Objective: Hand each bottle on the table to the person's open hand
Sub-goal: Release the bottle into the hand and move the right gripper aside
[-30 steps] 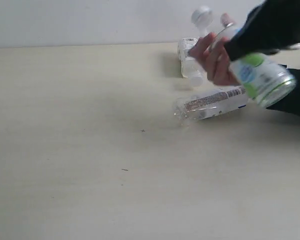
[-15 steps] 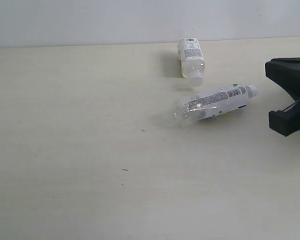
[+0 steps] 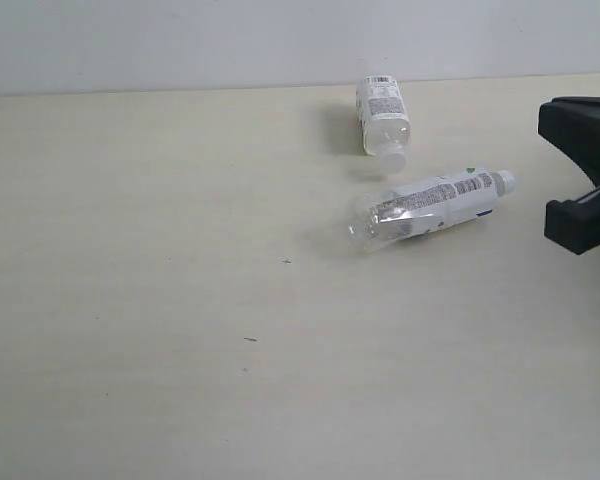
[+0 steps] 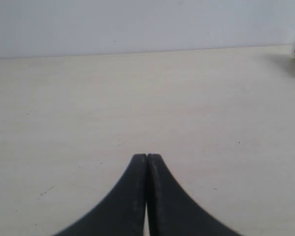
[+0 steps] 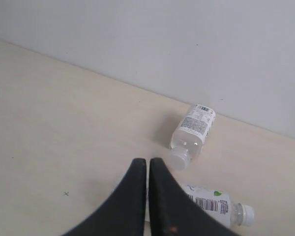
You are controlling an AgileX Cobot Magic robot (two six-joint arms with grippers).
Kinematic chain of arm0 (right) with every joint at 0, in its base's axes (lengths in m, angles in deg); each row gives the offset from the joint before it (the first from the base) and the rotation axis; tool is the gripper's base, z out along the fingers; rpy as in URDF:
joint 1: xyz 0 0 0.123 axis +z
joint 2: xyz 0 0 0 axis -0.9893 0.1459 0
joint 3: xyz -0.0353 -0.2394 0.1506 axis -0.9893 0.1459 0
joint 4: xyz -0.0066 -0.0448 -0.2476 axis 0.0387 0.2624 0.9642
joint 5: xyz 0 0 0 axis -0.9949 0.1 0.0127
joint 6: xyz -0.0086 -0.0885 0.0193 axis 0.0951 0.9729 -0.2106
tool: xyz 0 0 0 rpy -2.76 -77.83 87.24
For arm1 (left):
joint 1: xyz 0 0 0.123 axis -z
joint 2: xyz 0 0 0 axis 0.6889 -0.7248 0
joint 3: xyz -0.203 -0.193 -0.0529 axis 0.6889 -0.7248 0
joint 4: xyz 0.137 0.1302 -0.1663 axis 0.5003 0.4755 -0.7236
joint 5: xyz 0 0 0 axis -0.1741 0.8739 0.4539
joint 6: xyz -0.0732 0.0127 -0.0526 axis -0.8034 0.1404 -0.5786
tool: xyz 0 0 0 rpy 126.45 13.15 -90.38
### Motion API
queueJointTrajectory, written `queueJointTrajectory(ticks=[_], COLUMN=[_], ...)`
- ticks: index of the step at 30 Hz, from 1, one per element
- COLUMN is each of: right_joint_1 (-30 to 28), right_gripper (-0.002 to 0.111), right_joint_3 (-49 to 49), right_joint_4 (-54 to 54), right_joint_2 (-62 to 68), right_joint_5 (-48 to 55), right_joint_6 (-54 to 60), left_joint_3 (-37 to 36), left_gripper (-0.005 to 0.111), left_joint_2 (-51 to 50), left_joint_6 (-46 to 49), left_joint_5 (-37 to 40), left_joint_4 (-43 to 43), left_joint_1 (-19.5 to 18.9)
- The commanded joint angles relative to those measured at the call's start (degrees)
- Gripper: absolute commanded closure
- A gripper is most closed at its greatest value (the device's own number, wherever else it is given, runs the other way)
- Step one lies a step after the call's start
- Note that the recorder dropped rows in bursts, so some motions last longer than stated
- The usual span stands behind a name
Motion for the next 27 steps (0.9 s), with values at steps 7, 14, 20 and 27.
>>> queueJointTrajectory(ticks=[7, 14, 20, 27], right_joint_1=[0.08, 0.08, 0.08, 0.08], right_gripper=[0.105, 0.105, 0.105, 0.105], right_joint_3=[0.32, 0.32, 0.32, 0.32], right_joint_4=[-0.2, -0.33, -0.33, -0.33], right_joint_2=[-0.21, -0.21, -0.21, -0.21], right_joint_5=[-3.09, -5.14, -5.3, -5.34], right_joint_6=[-3.8, -6.89, -6.89, -7.58], left_joint_3=[-0.18, -0.18, -0.18, -0.18], left_gripper=[0.104, 0.104, 0.104, 0.104], left_joint_2=[0.27, 0.27, 0.27, 0.27], left_joint_6=[-0.24, -0.15, -0.15, -0.15], left_joint_5=[-0.32, -0.32, -0.32, -0.32], left_joint_4=[0.05, 0.05, 0.05, 0.05], left_joint_1=[-0.11, -0.11, -0.11, -0.11])
